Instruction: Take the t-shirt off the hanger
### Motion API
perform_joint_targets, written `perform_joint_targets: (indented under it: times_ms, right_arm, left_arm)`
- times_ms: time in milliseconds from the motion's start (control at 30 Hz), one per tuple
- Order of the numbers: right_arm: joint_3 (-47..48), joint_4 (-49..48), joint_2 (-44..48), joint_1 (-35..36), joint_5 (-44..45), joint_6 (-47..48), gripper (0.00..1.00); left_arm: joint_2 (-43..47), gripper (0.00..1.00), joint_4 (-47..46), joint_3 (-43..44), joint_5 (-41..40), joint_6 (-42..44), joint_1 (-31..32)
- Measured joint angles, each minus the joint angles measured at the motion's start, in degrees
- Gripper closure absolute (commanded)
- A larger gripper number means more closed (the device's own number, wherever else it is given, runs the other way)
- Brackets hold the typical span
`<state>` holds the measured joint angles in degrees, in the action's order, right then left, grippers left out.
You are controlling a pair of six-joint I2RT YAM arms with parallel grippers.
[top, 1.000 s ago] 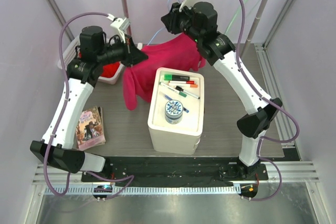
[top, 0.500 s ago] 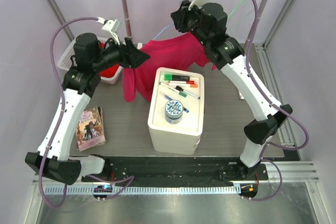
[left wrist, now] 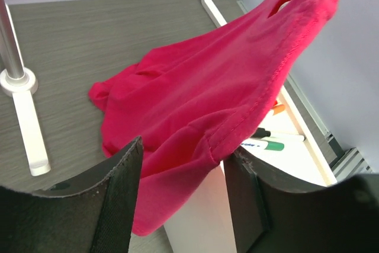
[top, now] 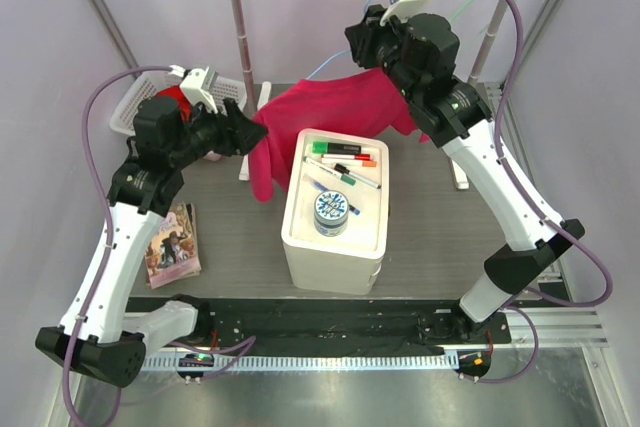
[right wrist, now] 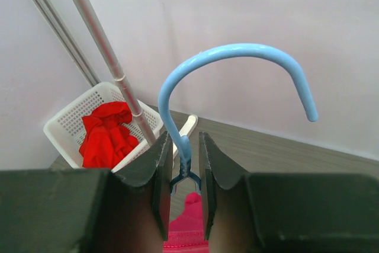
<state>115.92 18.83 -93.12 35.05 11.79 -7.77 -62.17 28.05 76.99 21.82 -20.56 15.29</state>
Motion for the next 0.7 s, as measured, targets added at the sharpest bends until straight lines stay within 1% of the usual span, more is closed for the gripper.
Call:
perform_joint_targets:
  times_ms: [33, 100, 133, 233, 267, 300, 333, 467, 600, 700]
  right_arm:
    - [-0.31, -0.07, 0.35, 0.0, 0.22, 0.02, 0.99]
    - [-0.57, 0.04, 0.76, 0.0, 0.57, 0.02, 0.99]
    - [-0.57, 0.02, 0.81, 0.0, 0.74, 0.02, 0.99]
    - [-0.59, 0.0, 0.98, 0.0, 1.18, 0.02, 0.99]
    - [-0.61, 0.0, 1.01, 0.0, 1.38, 0.02, 0.99]
    - [-0.66, -0.02, 1.01, 0.0, 1.62, 0.07, 0.99]
    - [-0.66, -0.02, 1.01, 0.0, 1.86, 0.11, 0.99]
    - [-1.22, -0.5, 1.03, 0.0, 2.86, 0.15, 0.99]
    - [-2.89, -1.73, 1.03, 0.0, 4.02, 0.17, 0.99]
    - [-4.79, -2.93, 1.07, 0.04, 4.63, 0.11, 0.99]
  left_arm:
    - [-0.24, 0.52, 0.04, -0.15, -0.11, -0.07, 0.0]
    - [-0.35, 0.59, -0.02, -0.7, -0.24, -0.35, 0.0]
    - [-0.35, 0.68, -0.04, -1.09, -0.26, -0.57, 0.0]
    - [-0.46, 0.81, -0.17, -1.97, -0.26, -1.42, 0.0]
    - [-0.52, 0.89, -0.22, -2.1, -0.26, -1.53, 0.0]
    - [-0.61, 0.93, -0.13, -2.14, -0.31, -1.64, 0.0]
    - [-0.72, 1.0, -0.13, -2.14, -0.44, -1.68, 0.0]
    - [-0.66, 1.0, -0.09, -2.14, -2.21, -1.73, 0.0]
    - [0.46, 1.0, 0.0, -2.14, -9.25, -2.91, 0.02]
    - [3.17, 1.0, -0.24, -2.14, -14.67, -4.22, 0.02]
